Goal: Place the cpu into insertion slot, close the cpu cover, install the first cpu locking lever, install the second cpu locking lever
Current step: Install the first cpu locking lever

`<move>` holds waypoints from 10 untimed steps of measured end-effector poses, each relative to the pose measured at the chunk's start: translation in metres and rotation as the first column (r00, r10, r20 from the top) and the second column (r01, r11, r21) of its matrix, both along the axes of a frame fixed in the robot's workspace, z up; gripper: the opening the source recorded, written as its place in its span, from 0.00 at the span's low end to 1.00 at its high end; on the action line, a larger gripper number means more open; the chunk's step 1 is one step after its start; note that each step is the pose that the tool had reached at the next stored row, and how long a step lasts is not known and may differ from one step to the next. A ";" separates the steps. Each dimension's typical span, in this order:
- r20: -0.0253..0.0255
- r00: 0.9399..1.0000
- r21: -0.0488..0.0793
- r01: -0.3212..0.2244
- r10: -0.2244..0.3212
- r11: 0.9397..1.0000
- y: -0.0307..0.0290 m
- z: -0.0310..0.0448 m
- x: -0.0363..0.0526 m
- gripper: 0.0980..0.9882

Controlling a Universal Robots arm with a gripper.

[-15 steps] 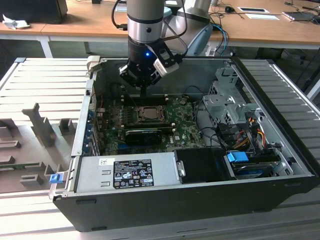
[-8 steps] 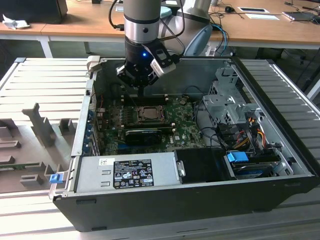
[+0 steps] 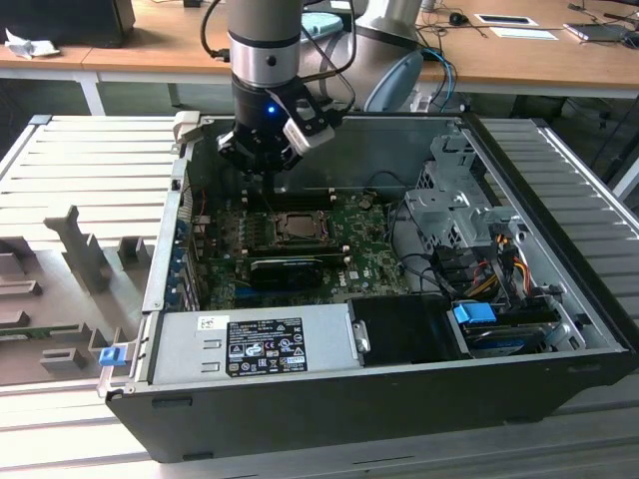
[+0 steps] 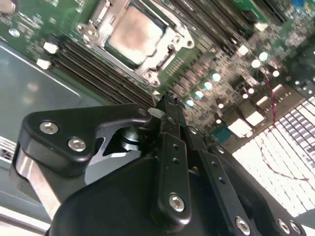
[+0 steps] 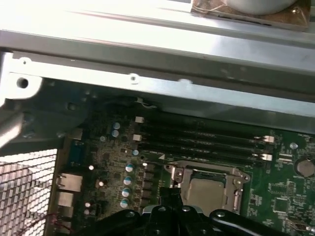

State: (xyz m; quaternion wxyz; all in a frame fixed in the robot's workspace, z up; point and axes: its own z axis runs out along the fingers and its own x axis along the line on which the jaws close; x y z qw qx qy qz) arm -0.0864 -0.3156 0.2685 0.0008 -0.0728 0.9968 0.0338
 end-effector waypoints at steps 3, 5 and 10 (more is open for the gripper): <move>0.000 1.000 0.000 0.007 -0.007 1.000 0.0001 -0.0011 -0.0037 0.01; 0.000 1.000 0.000 0.018 -0.018 1.000 0.0002 -0.0015 -0.0056 0.01; 0.000 1.000 0.000 0.019 -0.019 1.000 0.0012 -0.0051 -0.0210 0.01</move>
